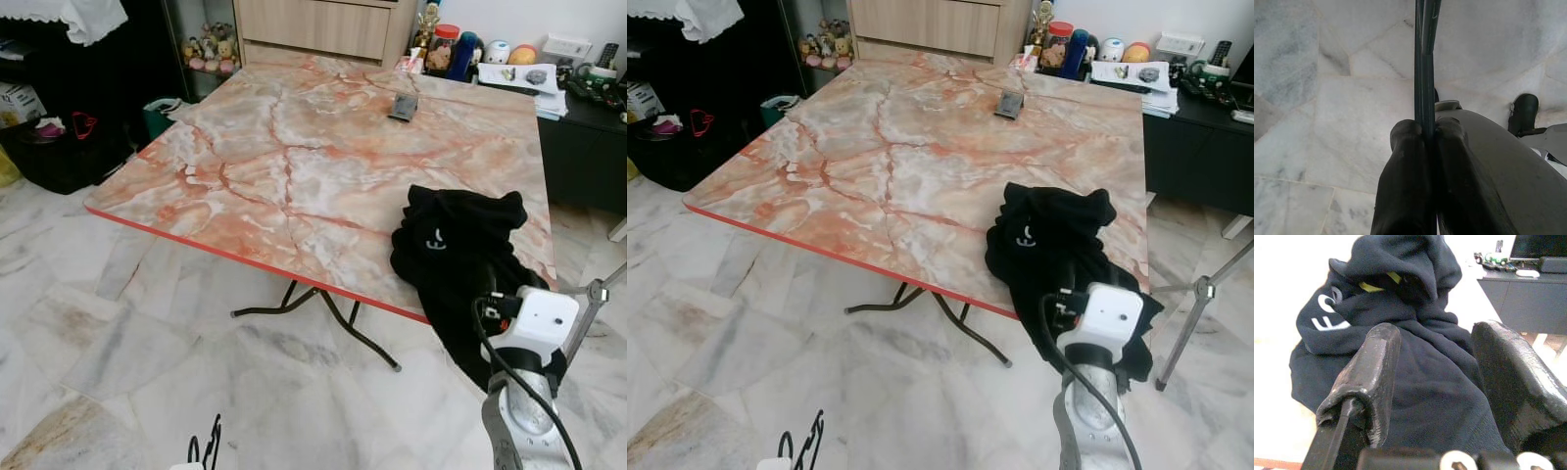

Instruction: Hang hanger

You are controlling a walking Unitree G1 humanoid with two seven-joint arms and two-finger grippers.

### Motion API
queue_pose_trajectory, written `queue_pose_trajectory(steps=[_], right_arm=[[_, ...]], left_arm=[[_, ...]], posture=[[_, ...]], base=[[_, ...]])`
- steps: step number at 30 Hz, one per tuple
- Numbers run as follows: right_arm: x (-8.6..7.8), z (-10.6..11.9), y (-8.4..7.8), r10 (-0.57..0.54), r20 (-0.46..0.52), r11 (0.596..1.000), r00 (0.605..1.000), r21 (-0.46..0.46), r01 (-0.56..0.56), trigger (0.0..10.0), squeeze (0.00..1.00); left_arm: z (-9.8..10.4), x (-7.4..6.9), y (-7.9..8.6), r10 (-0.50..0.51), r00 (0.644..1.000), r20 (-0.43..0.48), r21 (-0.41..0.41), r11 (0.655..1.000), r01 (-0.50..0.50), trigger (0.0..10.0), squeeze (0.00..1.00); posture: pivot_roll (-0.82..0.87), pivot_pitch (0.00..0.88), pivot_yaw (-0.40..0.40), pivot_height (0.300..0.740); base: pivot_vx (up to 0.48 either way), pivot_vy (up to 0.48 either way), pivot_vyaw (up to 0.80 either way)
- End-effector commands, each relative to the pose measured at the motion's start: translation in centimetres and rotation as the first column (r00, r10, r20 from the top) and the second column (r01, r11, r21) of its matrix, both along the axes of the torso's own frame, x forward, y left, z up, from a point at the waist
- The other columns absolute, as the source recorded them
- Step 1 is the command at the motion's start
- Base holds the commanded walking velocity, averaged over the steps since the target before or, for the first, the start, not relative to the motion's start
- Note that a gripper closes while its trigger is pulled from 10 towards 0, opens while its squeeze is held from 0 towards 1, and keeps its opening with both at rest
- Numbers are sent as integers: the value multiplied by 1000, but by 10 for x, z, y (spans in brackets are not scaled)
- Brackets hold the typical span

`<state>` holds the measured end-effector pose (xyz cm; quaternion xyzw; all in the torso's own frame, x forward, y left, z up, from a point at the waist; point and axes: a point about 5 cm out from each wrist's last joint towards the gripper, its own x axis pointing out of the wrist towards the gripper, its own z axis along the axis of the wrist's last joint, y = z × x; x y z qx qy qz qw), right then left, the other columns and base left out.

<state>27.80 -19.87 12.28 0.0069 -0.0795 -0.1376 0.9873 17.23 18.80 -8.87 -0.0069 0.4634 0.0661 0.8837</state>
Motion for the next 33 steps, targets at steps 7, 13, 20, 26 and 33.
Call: queue_pose_trajectory(steps=[7,13,20,26,33], right_arm=[[-5,-2,-2,-21,-33,999,999,45,23,10000,0],[-7,-4,-1,-17,-48,999,999,37,18,10000,0],[-8,-5,0,-25,-43,999,999,40,27,10000,0],[-9,-4,-1,-32,-40,999,999,35,33,10000,0],[-9,-3,-9,-87,-34,996,996,24,88,10000,0]], left_arm=[[-8,-16,-10,-34,997,-63,-18,999,33,10000,0],[-9,-17,-10,-39,997,-62,-18,999,38,10000,0],[-9,-19,-10,-44,997,-65,-17,999,43,10000,0],[-10,-19,-10,-46,997,-66,-16,999,45,10000,0],[-9,-19,-10,-48,997,-64,-17,999,47,10000,0]], posture=[[45,153,-46,740],[46,148,-46,740],[48,139,-45,740],[52,139,-47,740],[54,154,-49,740]], base=[[0,-449,-225],[0,-454,-782],[0,-455,-608],[0,-456,0],[0,-455,0]])
